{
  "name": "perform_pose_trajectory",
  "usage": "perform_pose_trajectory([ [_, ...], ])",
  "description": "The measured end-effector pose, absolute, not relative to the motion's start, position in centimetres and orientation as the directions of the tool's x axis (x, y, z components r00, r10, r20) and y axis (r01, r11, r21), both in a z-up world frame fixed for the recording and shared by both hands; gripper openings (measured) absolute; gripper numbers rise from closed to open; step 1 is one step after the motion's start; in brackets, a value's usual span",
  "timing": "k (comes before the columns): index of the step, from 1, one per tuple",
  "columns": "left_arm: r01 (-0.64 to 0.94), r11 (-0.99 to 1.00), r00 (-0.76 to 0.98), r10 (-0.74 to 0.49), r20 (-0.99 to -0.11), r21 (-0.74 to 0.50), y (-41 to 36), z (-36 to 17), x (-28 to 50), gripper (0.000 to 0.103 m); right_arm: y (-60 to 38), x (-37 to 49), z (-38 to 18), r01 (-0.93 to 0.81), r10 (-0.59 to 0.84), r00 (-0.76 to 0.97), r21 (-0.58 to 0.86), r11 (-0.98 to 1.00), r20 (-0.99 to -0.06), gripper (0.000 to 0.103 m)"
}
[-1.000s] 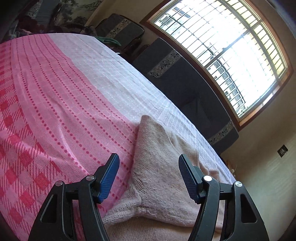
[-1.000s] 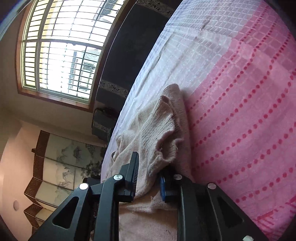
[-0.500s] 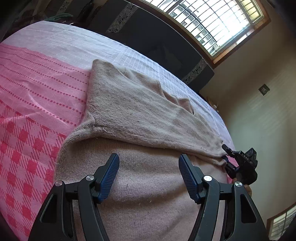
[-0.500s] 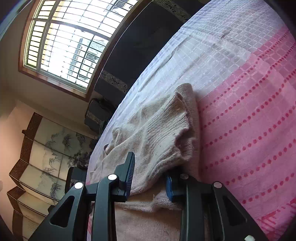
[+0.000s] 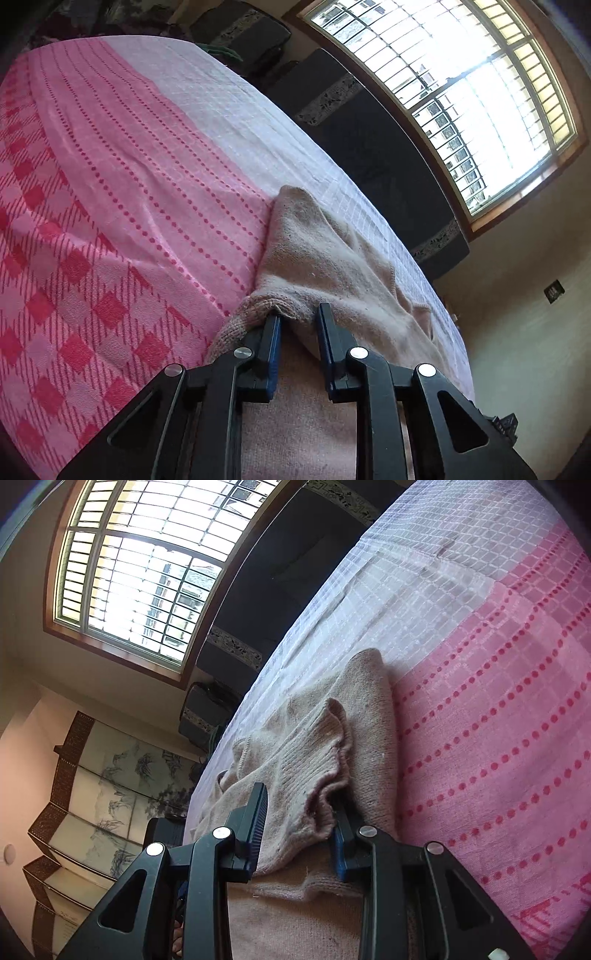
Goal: Fold small clothes
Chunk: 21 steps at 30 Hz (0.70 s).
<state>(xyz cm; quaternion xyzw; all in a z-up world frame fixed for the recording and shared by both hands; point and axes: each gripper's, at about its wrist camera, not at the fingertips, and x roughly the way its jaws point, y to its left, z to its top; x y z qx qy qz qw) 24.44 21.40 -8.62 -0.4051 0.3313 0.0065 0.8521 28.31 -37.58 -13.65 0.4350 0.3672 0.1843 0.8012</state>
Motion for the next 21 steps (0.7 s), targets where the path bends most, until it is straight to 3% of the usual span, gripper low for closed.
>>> perform_pose_trajectory([
  [8,-0.191,0.771,0.779,-0.258,-0.571,-0.608,18.5,-7.3,24.7,0.022,-37.8,28.1,-13.3,0.039,0.584,0.686,0.823,0.566,-0.434,0.03],
  [10,-0.181,0.806,0.789,-0.223,-0.572,-0.564,17.6,-6.5,24.3,0.025,-38.0,28.1,-13.4,0.05,0.578,0.69,0.825,0.564,-0.437,0.024],
  [12,-0.176,0.823,0.803,-0.197,-0.562,-0.54,17.0,-5.8,24.1,0.031,-38.0,28.2,-13.5,0.07,0.571,0.685,0.82,0.568,-0.453,0.012],
  [13,-0.18,0.83,0.81,-0.179,-0.559,-0.528,16.9,-5.6,24.0,0.038,-38.0,28.3,-13.6,0.077,0.567,0.684,0.818,0.57,-0.459,0.012],
  [15,-0.188,0.836,0.815,-0.161,-0.556,-0.516,16.7,-5.4,24.0,0.042,-38.0,28.4,-13.5,0.078,0.558,0.686,0.81,0.581,-0.467,0.009],
  [19,-0.198,0.842,0.817,-0.14,-0.559,-0.501,16.3,-5.2,24.0,0.045,-37.6,28.8,-13.3,0.078,0.559,0.67,0.795,0.601,-0.488,0.008],
  [21,-0.195,0.842,0.814,-0.147,-0.562,-0.503,16.5,-5.3,24.0,0.046,-37.4,29.3,-13.2,0.082,0.567,0.649,0.787,0.611,-0.507,0.013],
])
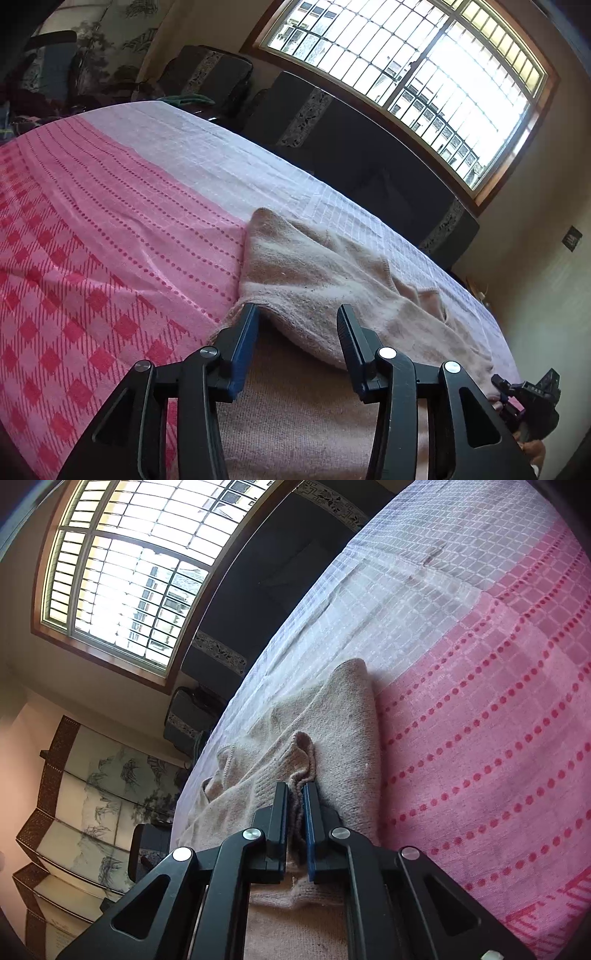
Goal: Fold small clothes
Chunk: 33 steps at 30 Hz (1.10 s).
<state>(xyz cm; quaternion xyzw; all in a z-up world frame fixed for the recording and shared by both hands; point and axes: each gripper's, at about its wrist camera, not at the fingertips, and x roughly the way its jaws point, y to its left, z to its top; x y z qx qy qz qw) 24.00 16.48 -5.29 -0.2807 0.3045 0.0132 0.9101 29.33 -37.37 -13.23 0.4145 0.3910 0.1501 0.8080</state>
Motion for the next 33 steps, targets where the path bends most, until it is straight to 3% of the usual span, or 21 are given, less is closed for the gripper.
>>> perform_pose_trajectory([
  [5,-0.196,0.844,0.806,-0.151,-0.572,-0.499,16.9,-5.5,24.1,0.047,-36.2,31.1,-12.6,0.065,0.573,0.6,0.748,0.661,-0.559,0.023],
  [7,-0.197,0.845,0.803,-0.152,-0.577,-0.497,16.9,-5.5,24.2,0.048,-35.5,31.8,-12.3,0.065,0.553,0.583,0.712,0.699,-0.595,0.018],
  [8,-0.198,0.846,0.801,-0.152,-0.578,-0.496,16.9,-5.5,24.2,0.048,-35.3,32.0,-12.2,0.067,0.531,0.577,0.683,0.727,-0.621,0.006],
  [9,-0.199,0.846,0.802,-0.15,-0.578,-0.495,16.9,-5.5,24.2,0.049,-35.2,32.1,-12.0,0.06,0.524,0.577,0.672,0.738,-0.626,0.006],
  [16,-0.195,0.849,0.8,-0.151,-0.58,-0.491,16.8,-5.6,24.6,0.056,-37.9,32.4,-11.8,0.106,0.477,0.658,0.699,0.707,-0.583,0.005],
  [19,-0.212,0.834,0.79,-0.16,-0.592,-0.509,17.3,-6.0,24.9,0.057,-38.2,32.4,-13.0,0.112,0.53,0.629,0.741,0.662,-0.568,0.005],
  [29,-0.251,0.81,0.779,-0.156,-0.607,-0.53,18.2,-6.8,25.3,0.057,-37.1,32.7,-12.7,0.11,0.494,0.626,0.695,0.711,-0.604,0.005],
  [33,-0.249,0.798,0.784,-0.166,-0.598,-0.548,18.6,-6.9,25.1,0.057,-37.9,32.1,-12.9,0.13,0.53,0.629,0.749,0.65,-0.569,0.006],
])
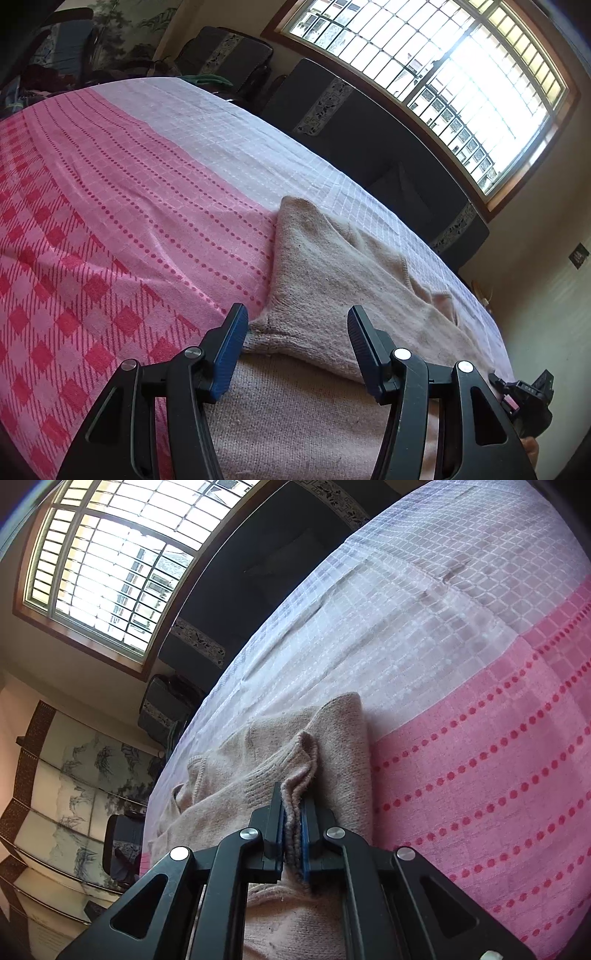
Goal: Fold small clothes
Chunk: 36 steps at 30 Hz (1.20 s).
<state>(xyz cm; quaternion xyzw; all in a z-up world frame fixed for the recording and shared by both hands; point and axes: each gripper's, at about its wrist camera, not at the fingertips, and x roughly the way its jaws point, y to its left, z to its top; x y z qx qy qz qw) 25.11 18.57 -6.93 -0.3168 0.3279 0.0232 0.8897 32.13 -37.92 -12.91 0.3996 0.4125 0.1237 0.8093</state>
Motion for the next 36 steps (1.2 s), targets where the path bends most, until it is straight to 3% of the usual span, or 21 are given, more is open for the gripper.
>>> perform_pose_trajectory([
  [3,-0.243,0.79,0.787,-0.179,-0.591,-0.562,18.9,-7.0,25.0,0.057,-39.3,28.9,-11.3,0.155,0.468,0.685,0.739,0.656,-0.559,0.02],
  [7,-0.172,0.845,0.759,-0.214,-0.615,-0.507,17.8,-5.4,23.8,0.057,-40.1,21.5,-8.0,0.031,0.505,0.71,0.738,0.675,-0.492,0.03],
  [11,-0.006,0.882,0.758,-0.304,-0.577,-0.472,16.4,-2.3,18.8,0.057,-39.7,12.7,-6.1,-0.124,0.534,0.658,0.623,0.772,-0.53,0.057],
  [15,0.056,0.903,0.72,-0.332,-0.61,-0.425,15.9,-1.7,14.1,0.057,-39.2,5.6,-7.4,-0.159,0.489,0.614,0.51,0.845,-0.62,0.057],
  [18,0.044,0.932,0.725,-0.277,-0.63,-0.36,16.0,-2.0,10.7,0.057,-38.7,2.3,-9.0,-0.152,0.467,0.593,0.479,0.865,-0.656,0.057],
  [29,-0.056,0.99,0.74,-0.046,-0.672,-0.13,16.6,-4.6,4.2,0.057,-38.1,-1.0,-10.9,-0.231,0.56,0.58,0.54,0.809,-0.591,0.057],
  [36,-0.039,0.999,0.725,0.025,-0.688,-0.004,14.3,-5.0,3.9,0.061,-37.1,-1.0,-11.0,-0.268,0.605,0.565,0.569,0.778,-0.561,0.058],
])
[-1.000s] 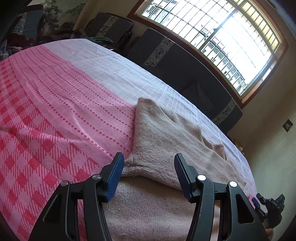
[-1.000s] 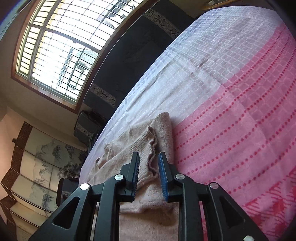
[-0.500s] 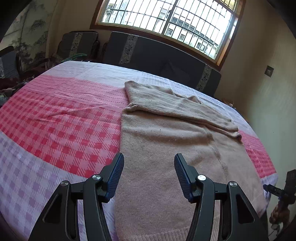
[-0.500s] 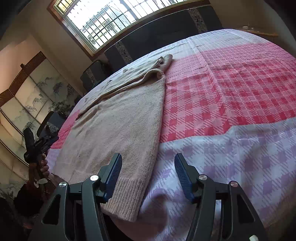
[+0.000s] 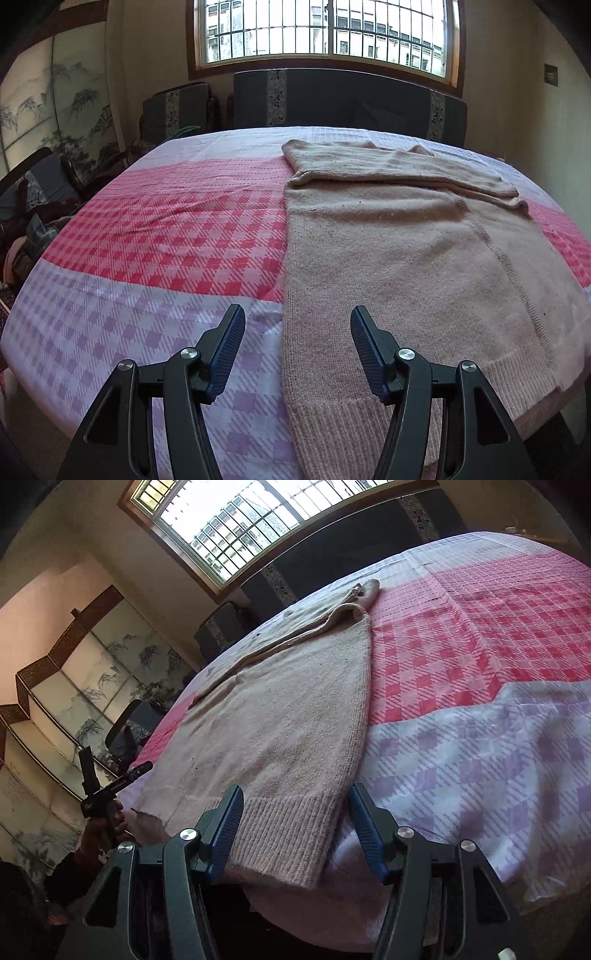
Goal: Fold small clothes
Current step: 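Open both grippers and move them to the ribbed hem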
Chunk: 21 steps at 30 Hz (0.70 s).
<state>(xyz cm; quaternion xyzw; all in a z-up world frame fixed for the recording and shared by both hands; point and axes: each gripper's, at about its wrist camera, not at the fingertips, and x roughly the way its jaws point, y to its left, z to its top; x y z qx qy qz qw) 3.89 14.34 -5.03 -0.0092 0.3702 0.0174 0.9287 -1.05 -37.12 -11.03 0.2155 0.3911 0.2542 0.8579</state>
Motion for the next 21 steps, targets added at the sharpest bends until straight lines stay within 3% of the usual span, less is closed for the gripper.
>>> perform_pose_trajectory([
  [14,-0.025,0.999,0.694,-0.004,-0.72,-0.03,14.1,-6.5,3.9,0.063,-36.2,-0.8,-10.9,-0.275,0.619,0.548,0.577,0.769,-0.563,0.057],
  [18,0.007,0.993,0.665,-0.093,-0.741,-0.119,15.1,-6.4,4.2,0.063,-36.5,-0.3,-10.9,-0.246,0.621,0.542,0.599,0.762,-0.566,0.057],
  [21,0.036,0.963,0.636,-0.228,-0.737,-0.266,16.9,-6.1,4.5,0.063,-36.6,0.0,-10.9,-0.227,0.619,0.541,0.61,0.759,-0.569,0.058],
])
